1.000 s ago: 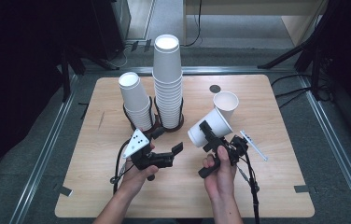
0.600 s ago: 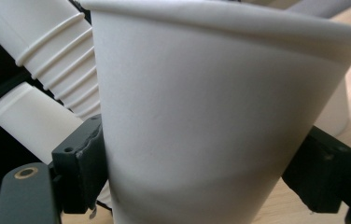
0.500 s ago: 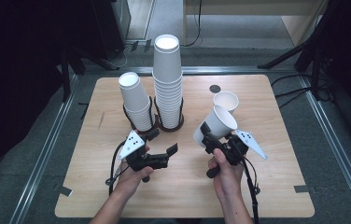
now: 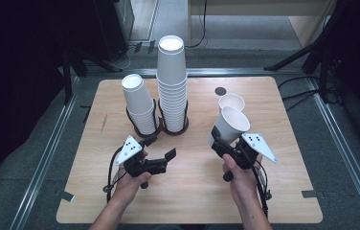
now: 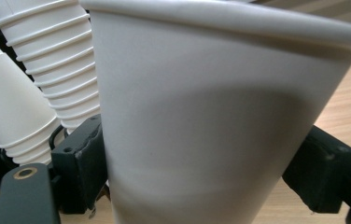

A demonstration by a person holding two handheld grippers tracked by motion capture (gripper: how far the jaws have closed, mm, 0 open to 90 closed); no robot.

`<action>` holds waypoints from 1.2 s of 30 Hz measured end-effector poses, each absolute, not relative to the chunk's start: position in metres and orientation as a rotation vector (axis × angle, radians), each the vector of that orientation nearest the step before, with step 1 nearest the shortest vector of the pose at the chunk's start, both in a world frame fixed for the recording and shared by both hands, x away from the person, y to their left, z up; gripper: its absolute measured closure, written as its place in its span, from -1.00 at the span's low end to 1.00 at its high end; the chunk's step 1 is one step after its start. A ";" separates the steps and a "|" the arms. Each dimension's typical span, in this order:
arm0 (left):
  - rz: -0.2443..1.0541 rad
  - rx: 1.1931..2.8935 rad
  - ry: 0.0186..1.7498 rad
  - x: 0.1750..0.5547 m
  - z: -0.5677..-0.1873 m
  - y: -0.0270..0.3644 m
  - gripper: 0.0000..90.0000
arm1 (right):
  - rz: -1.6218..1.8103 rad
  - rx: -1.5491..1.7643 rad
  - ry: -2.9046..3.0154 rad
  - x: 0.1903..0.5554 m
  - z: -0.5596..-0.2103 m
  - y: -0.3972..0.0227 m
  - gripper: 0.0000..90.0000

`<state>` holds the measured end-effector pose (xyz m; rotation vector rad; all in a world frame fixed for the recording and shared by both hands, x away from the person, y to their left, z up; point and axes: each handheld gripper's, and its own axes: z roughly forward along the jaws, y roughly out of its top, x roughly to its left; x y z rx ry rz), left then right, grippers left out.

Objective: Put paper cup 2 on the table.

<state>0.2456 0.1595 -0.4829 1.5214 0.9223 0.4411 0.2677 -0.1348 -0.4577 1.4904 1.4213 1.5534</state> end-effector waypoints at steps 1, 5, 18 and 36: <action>0.439 1.518 0.927 0.245 -0.483 0.160 -0.80 | 1.551 1.482 1.423 0.268 -0.458 -0.136 -0.62; 0.447 1.519 0.935 0.244 -0.484 0.166 -0.80 | 1.539 1.422 1.448 0.269 -0.461 -0.142 -0.63; 0.470 1.526 0.988 0.241 -0.496 0.185 -0.80 | 1.380 1.193 1.547 0.278 -0.481 -0.168 -0.64; 0.526 1.523 1.076 0.236 -0.513 0.214 -0.80 | 1.228 1.066 1.747 0.300 -0.516 -0.174 -0.62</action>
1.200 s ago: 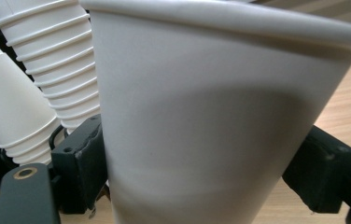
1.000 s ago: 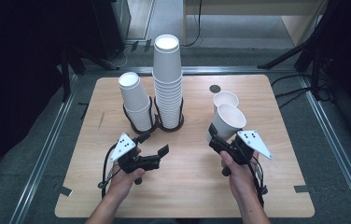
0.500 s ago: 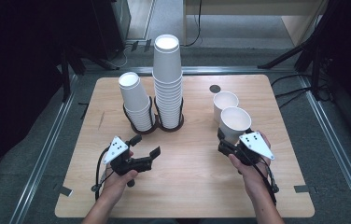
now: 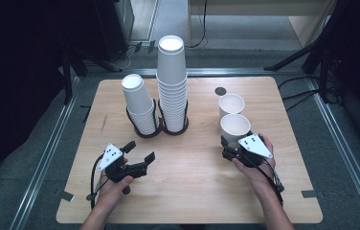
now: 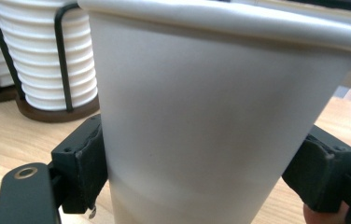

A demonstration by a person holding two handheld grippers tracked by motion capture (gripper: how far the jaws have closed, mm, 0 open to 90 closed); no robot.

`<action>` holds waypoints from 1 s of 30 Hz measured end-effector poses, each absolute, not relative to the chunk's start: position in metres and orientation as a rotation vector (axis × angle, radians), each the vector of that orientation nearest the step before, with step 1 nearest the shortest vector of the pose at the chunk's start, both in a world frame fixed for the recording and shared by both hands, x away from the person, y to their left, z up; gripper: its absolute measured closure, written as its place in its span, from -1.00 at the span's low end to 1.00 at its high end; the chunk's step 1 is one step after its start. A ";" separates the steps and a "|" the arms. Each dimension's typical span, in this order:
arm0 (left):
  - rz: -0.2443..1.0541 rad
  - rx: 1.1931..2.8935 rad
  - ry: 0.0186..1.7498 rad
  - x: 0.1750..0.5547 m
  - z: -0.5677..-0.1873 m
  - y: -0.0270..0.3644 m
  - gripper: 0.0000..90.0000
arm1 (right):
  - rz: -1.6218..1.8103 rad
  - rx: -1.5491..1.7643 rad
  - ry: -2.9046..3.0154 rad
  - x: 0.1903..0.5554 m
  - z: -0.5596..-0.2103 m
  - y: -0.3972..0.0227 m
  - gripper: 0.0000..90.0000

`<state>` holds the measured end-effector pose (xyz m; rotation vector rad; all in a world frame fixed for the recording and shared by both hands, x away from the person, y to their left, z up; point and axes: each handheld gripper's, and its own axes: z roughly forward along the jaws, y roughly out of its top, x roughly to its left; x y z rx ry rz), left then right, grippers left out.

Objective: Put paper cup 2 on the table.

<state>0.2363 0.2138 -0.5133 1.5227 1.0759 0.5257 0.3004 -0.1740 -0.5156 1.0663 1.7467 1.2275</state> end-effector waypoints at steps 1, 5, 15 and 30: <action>0.529 1.520 1.082 0.236 -0.514 0.215 -0.80 | 1.221 1.064 1.757 0.302 -0.517 -0.174 -0.62; 0.555 1.523 1.104 0.235 -0.517 0.221 -0.80 | 1.196 1.052 1.781 0.305 -0.522 -0.172 -0.62; 0.595 1.517 1.158 0.234 -0.523 0.230 -0.80 | 1.109 1.067 1.817 0.311 -0.530 -0.168 -0.62; 0.604 1.527 1.169 0.234 -0.527 0.233 -0.80 | 1.070 1.066 1.839 0.315 -0.538 -0.164 -0.62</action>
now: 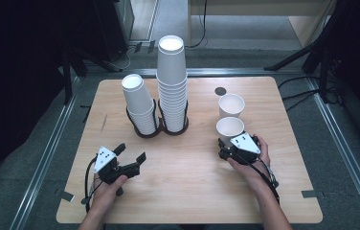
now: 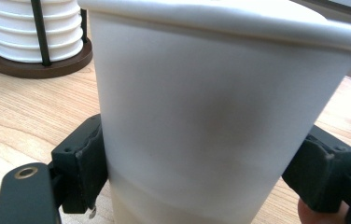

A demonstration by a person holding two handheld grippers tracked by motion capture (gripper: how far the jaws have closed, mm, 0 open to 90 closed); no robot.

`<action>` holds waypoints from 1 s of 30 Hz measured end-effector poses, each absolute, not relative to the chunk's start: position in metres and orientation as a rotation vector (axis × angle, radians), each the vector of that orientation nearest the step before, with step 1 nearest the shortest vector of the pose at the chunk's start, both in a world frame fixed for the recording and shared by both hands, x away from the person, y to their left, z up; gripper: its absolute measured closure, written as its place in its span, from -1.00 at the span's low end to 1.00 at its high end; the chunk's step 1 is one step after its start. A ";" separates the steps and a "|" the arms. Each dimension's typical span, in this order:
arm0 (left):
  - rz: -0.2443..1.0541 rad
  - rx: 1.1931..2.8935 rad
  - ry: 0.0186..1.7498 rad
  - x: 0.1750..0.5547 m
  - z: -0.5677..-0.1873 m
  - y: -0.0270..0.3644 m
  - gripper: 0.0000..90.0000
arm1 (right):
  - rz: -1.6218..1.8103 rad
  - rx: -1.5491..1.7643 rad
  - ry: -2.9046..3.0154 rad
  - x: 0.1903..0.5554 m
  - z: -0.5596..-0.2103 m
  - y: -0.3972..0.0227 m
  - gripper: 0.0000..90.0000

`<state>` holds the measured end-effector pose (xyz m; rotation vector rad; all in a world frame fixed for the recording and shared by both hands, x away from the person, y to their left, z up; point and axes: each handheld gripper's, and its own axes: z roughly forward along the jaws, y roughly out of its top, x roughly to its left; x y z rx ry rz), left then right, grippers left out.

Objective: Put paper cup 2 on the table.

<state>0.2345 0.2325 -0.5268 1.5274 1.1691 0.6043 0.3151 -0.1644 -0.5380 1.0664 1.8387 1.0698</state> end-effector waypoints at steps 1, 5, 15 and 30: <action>0.605 1.529 1.169 0.234 -0.527 0.232 -0.80 | 1.069 1.067 1.839 0.315 -0.538 -0.164 -0.62; 0.603 1.529 1.170 0.234 -0.527 0.233 -0.80 | 1.034 1.124 1.813 0.313 -0.537 -0.166 -0.64; 0.603 1.533 1.168 0.235 -0.528 0.232 -0.80 | 1.020 1.245 1.764 0.311 -0.537 -0.178 -0.66; 0.601 1.537 1.165 0.235 -0.528 0.231 -0.80 | 1.081 1.205 1.818 0.307 -0.542 -0.182 -0.91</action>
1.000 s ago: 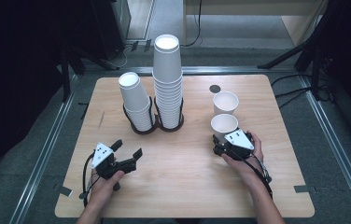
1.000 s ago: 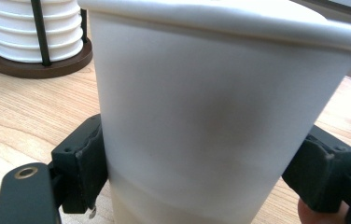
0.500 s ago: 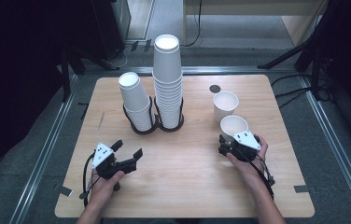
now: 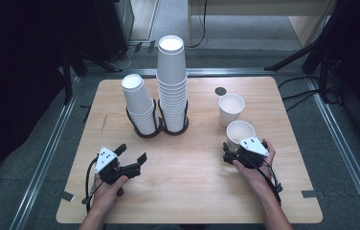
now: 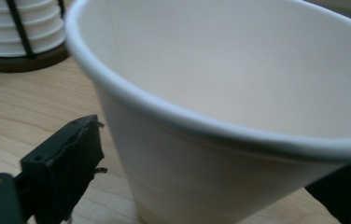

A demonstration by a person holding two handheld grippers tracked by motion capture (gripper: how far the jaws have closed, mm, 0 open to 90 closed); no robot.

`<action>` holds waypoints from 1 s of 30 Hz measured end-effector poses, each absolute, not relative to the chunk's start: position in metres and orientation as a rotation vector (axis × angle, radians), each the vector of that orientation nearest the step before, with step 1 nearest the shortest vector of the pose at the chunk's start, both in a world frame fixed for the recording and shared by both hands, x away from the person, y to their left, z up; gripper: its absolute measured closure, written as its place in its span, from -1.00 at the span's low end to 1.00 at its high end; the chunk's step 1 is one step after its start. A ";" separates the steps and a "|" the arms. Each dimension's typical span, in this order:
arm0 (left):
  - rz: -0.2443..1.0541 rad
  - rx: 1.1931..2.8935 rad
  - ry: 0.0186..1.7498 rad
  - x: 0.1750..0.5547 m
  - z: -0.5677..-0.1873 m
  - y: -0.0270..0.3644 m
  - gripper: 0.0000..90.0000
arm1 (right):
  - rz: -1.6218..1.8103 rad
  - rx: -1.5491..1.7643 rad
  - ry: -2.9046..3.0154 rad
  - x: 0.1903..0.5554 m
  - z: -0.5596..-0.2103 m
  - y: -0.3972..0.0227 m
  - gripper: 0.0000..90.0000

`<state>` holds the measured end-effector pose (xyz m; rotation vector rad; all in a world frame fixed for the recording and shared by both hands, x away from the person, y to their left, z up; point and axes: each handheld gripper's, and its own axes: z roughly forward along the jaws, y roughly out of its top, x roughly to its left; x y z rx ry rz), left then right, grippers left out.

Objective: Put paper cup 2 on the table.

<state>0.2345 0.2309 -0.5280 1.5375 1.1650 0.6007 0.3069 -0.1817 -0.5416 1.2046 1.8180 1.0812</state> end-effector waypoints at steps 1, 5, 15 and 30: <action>0.600 1.537 1.165 0.234 -0.528 0.231 -0.80 | 1.094 1.208 1.823 0.306 -0.541 -0.181 -0.93; 0.601 1.531 1.167 0.234 -0.528 0.231 -0.80 | 1.102 1.194 1.823 0.305 -0.540 -0.181 -0.99; 0.612 1.527 1.175 0.234 -0.527 0.230 -0.80 | 1.093 1.181 1.807 0.297 -0.530 -0.188 -1.00; 0.666 1.516 1.219 0.222 -0.525 0.245 -0.80 | 1.131 1.145 1.797 0.270 -0.515 -0.212 -1.00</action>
